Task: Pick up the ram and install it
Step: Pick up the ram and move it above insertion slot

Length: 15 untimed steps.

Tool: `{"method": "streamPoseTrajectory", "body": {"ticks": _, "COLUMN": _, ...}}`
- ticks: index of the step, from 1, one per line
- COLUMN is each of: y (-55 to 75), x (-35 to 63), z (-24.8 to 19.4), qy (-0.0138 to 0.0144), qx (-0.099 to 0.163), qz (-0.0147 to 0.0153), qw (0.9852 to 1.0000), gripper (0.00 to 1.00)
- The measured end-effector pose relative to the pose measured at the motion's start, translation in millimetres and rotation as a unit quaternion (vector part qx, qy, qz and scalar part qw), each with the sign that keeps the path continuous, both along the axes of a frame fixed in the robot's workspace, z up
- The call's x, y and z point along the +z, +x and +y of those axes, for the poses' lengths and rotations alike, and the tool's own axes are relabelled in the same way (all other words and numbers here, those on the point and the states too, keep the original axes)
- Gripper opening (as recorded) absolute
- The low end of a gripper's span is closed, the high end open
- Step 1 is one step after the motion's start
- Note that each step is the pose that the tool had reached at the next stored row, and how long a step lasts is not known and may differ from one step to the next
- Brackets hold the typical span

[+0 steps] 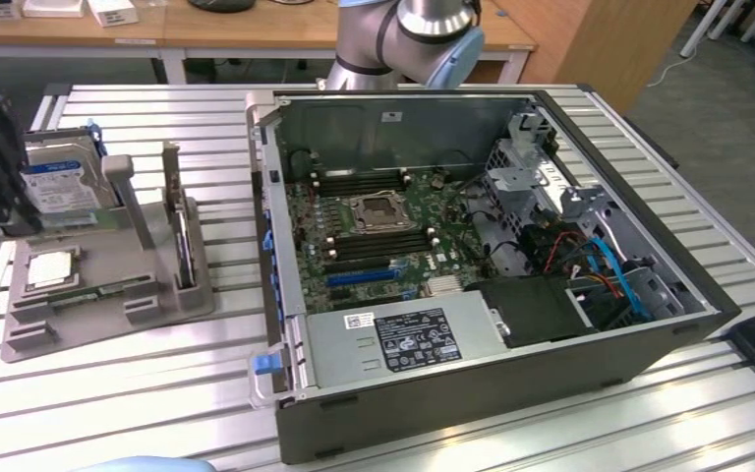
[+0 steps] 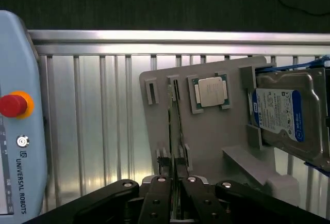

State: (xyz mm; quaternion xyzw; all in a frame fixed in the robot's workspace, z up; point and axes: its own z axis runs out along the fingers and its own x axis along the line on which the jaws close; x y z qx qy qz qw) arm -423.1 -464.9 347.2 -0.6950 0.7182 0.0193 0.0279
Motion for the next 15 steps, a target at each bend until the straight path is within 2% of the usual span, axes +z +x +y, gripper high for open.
{"method": "streamPoseTrajectory", "body": {"ticks": 8, "y": 0.0, "x": 29.6, "z": 0.0, "qy": 0.0005, "qx": -0.002, "qz": 0.0001, "qw": 1.0, "gripper": 0.14}}
{"method": "streamPoseTrajectory", "body": {"ticks": 15, "y": 2.4, "x": 30.1, "z": 0.0, "qy": 0.0006, "qx": -0.002, "qz": 0.0001, "qw": 1.0, "gripper": 0.14}}
